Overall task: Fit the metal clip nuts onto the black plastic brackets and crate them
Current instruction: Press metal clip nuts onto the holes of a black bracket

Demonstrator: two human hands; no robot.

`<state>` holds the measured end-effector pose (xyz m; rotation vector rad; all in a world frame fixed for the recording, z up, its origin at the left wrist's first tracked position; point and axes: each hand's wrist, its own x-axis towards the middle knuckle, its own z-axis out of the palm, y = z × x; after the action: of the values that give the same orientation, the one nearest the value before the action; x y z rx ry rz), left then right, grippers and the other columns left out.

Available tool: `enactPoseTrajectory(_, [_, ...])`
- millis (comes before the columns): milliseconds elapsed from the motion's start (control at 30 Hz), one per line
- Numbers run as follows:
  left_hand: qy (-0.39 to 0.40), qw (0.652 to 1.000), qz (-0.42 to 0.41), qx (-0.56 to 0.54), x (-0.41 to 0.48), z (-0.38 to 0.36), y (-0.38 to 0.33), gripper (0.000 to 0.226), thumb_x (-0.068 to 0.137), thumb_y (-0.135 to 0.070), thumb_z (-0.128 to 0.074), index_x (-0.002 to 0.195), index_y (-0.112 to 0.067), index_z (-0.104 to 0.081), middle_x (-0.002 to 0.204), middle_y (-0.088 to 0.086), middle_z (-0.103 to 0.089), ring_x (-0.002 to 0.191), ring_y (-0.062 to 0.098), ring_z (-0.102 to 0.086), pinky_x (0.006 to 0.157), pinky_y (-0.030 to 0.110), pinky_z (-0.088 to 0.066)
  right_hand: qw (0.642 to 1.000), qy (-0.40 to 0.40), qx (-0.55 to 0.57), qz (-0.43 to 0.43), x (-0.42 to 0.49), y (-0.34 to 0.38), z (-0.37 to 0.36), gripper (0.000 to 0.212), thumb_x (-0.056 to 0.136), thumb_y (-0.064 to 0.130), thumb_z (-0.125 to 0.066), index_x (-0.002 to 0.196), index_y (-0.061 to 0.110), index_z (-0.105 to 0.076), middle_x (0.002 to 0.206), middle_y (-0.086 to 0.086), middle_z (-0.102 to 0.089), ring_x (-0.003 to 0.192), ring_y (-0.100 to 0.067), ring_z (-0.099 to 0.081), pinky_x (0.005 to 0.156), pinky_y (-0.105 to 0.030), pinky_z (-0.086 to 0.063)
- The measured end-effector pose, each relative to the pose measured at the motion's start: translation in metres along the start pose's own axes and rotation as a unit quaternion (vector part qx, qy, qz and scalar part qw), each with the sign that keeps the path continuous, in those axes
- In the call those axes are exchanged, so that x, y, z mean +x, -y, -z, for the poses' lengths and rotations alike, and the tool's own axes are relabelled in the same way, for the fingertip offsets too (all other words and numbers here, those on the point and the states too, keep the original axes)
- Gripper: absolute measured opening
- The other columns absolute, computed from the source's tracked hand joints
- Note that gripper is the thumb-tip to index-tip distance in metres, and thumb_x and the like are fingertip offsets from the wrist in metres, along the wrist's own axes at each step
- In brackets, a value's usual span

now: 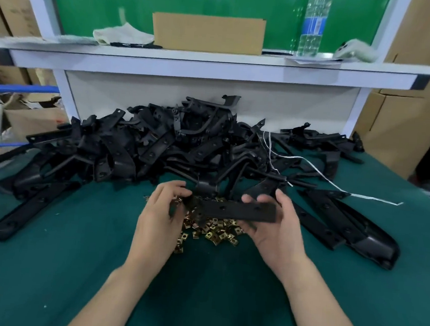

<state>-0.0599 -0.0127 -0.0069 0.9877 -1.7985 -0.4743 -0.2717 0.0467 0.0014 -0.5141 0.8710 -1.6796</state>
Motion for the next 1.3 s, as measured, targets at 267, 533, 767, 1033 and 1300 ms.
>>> enactPoseTrajectory(267, [0.009, 0.976, -0.164, 0.141, -0.003, 0.005, -0.004, 0.039, 0.071, 0.019, -0.066, 0.101, -0.007, -0.065, 0.124, 0.003, -0.059, 0.089, 0.020, -0.065, 0.059, 0.040, -0.054, 0.865, 0.042, -0.491, 0.093, -0.015, 0.011, 0.010, 0.024, 0.097, 0.055, -0.050, 0.100, 0.045, -0.071, 0.098, 0.013, -0.075, 0.090, -0.010, -0.069, 0.079, -0.027, -0.053])
enactPoseTrajectory(533, [-0.058, 0.957, -0.192, 0.212, -0.002, 0.001, -0.008, 0.039, 0.059, 0.020, -0.073, 0.091, -0.002, -0.066, 0.111, 0.013, -0.065, 0.087, 0.028, -0.060, 0.071, 0.037, -0.050, 0.491, 0.063, -0.833, 0.246, -0.021, -0.015, -0.008, 0.060, 0.091, 0.063, -0.047, 0.145, 0.048, -0.025, 0.121, 0.021, -0.056, 0.104, -0.011, -0.061, 0.077, -0.028, -0.042])
enactPoseTrajectory(767, [0.045, 0.965, -0.117, 0.231, -0.009, -0.016, -0.010, 0.057, 0.092, -0.038, -0.062, 0.140, -0.014, -0.045, 0.138, 0.003, -0.048, 0.125, 0.024, -0.052, 0.103, 0.036, -0.047, 0.511, -0.053, -0.829, 0.221, -0.007, -0.015, 0.001, 0.040, 0.093, 0.053, -0.056, 0.127, 0.035, -0.042, 0.110, 0.014, -0.061, 0.091, -0.017, -0.068, 0.067, -0.034, -0.048])
enactPoseTrajectory(1033, [0.249, 0.892, -0.022, 0.376, -0.014, -0.020, 0.014, 0.099, 0.078, -0.089, -0.002, 0.157, -0.033, -0.020, 0.165, 0.002, -0.018, 0.153, 0.027, -0.013, 0.125, 0.045, -0.010, 0.513, -0.085, -0.834, 0.186, 0.002, -0.020, 0.011, 0.041, 0.096, 0.057, -0.049, 0.129, 0.032, -0.043, 0.113, 0.012, -0.063, 0.091, -0.021, -0.068, 0.063, -0.035, -0.039])
enactPoseTrajectory(1300, [0.244, 0.901, 0.021, 0.357, 0.004, -0.017, 0.022, 0.085, 0.085, -0.084, -0.020, 0.155, -0.035, -0.026, 0.160, -0.003, -0.031, 0.148, 0.022, -0.027, 0.122, 0.039, -0.020, 0.538, -0.048, -0.823, 0.175, 0.003, -0.016, 0.013, 0.038, 0.097, 0.054, -0.050, 0.130, 0.035, -0.044, 0.111, 0.014, -0.062, 0.093, -0.019, -0.066, 0.070, -0.036, -0.048])
